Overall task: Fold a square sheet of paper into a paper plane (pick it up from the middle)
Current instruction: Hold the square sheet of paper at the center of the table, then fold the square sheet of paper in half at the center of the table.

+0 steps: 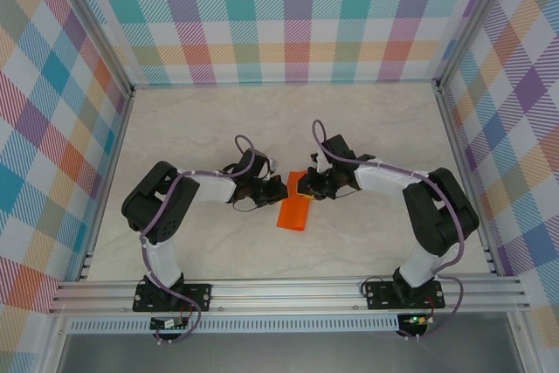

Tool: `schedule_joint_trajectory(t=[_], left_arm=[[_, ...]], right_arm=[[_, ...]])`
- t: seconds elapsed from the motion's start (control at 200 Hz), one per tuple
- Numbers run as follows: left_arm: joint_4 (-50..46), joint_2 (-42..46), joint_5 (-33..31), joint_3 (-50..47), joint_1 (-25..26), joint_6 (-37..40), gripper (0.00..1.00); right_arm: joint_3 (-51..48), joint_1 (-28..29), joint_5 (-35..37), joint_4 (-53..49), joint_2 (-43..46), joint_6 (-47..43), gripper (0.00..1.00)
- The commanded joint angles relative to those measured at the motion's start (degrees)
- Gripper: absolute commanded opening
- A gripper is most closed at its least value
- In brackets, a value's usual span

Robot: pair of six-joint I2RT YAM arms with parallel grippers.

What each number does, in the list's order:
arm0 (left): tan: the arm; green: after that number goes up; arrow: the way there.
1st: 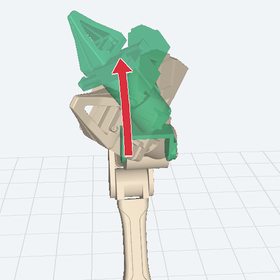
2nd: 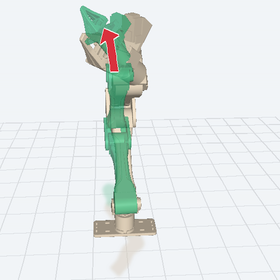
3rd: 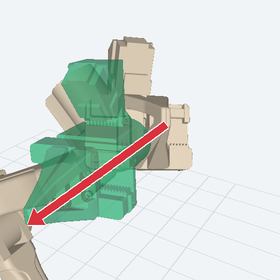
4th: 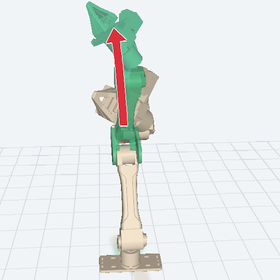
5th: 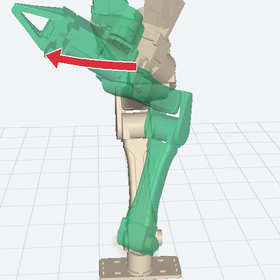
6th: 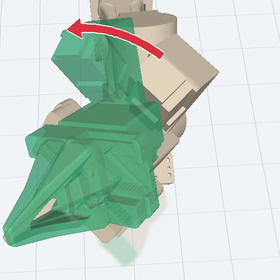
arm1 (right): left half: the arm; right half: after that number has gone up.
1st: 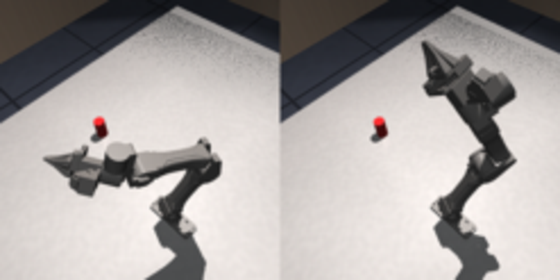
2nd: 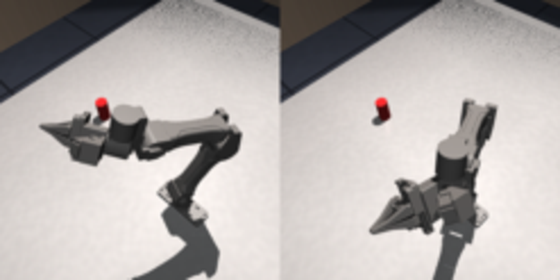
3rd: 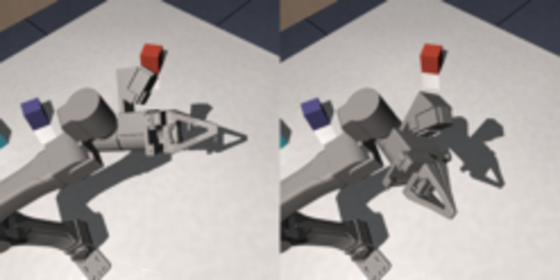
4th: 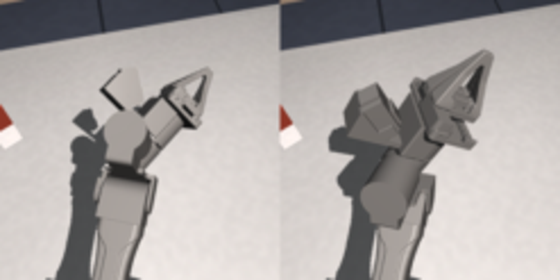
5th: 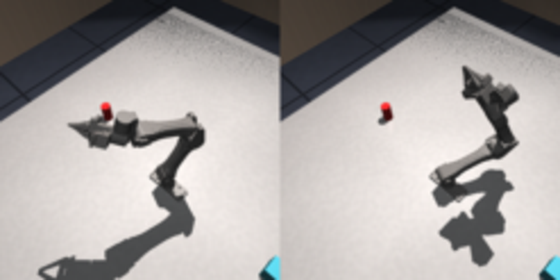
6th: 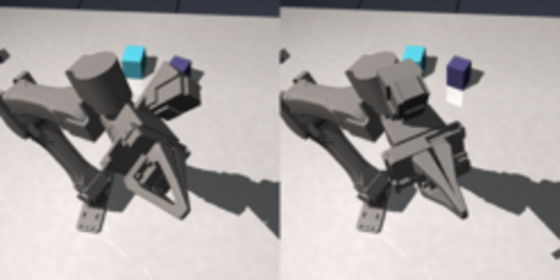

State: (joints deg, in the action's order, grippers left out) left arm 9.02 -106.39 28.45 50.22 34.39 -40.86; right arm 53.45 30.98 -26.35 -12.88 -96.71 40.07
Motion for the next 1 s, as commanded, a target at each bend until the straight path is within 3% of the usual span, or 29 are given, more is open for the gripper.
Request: schedule_joint_trajectory(t=[0.0, 0.575, 0.82, 0.995], left_arm=[[-5.49, -3.12, -4.28, -0.43, 0.99, 1.59, 0.00], [-7.08, -3.30, -4.98, -0.35, 1.02, 2.53, 0.00], [-7.52, -3.53, -5.68, -0.65, 0.97, 3.15, 0.00], [-6.67, -4.49, -5.59, -0.72, 1.03, 2.71, 0.00]], right_arm=[[-1.77, -0.46, -2.21, 3.83, -1.32, 0.88, 0.18], [-11.00, -2.75, -1.31, 8.49, -4.82, -0.51, 0.20], [-12.20, -2.76, -5.89, 10.73, 3.64, -1.39, 0.22], [-16.25, -1.78, -11.16, 19.16, 4.45, 2.20, 0.20]])
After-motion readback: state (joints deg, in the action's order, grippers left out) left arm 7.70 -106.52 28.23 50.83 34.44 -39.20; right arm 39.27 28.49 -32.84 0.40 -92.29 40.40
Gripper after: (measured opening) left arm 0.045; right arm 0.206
